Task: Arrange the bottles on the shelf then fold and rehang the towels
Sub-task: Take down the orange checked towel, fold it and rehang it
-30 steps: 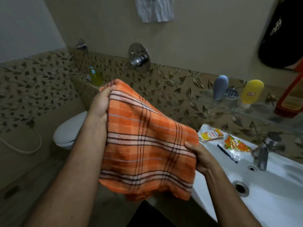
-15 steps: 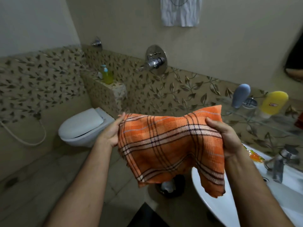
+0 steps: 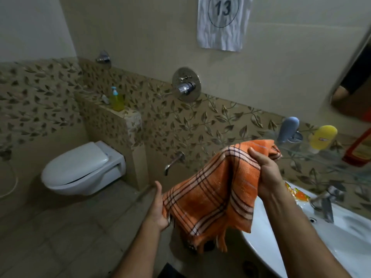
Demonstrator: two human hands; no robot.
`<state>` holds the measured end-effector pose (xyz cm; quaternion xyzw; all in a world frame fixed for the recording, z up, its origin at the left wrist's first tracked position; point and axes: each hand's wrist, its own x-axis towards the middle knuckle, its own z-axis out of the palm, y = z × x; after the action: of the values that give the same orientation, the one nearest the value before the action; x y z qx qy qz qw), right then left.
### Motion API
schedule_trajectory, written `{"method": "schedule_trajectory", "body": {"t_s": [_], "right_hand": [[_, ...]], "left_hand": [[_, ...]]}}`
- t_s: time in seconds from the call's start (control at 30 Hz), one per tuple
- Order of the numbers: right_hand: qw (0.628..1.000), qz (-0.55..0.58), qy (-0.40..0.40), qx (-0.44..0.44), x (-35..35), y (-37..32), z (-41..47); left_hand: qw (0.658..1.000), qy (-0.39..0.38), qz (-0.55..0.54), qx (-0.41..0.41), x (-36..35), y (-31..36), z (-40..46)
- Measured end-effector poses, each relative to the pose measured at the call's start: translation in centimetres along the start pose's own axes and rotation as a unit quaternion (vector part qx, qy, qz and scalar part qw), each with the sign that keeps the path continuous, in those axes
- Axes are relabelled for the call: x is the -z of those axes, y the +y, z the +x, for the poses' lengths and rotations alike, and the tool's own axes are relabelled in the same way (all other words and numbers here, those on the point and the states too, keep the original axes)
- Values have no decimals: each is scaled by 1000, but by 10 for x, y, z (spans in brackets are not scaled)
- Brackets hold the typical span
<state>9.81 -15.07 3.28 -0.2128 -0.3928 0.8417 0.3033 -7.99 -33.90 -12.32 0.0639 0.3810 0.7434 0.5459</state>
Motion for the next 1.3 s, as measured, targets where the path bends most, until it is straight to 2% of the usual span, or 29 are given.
{"method": "schedule_trajectory", "body": {"t_s": [0.1,0.23,0.33,0.4,0.5,0.57,0.67,0.83,0.9,1.0,1.13,1.23,1.3], "right_hand": [[999,-14,44,11,11,1,-6],[997,-8,77,19,21,8,-10],[994,-39,102,-14,26,8,-16],[988,-92,107,-55,33,1,-22],[964,-228,70,-117,41,-15,-34],[946,-293,92,-99,43,-20,-36],[937,-298,175,-45,50,-24,-32],[933,-348,87,7,62,-38,-35],[906,-419,57,11,60,-44,-37],[815,-575,61,37,54,-49,-35],[754,-635,112,126,55,-51,-31],[745,-638,131,142,56,-55,-29],[776,-598,129,152,57,-59,-28]], "left_hand": [[998,-31,50,-34,8,14,-2],[996,68,41,-36,-2,14,-9],[985,123,55,-112,-14,22,-3],[972,138,99,-160,-15,39,1],[956,136,167,-198,-15,67,4],[949,126,196,-214,-20,81,2],[936,105,234,-244,-29,94,-1],[912,90,272,-295,-45,110,-9],[902,91,285,-311,-49,118,-9],[893,93,300,-322,-56,127,-8],[865,77,358,-343,-67,136,-11],[829,71,412,-371,-67,144,-13],[805,87,443,-385,-66,147,-15]]}}
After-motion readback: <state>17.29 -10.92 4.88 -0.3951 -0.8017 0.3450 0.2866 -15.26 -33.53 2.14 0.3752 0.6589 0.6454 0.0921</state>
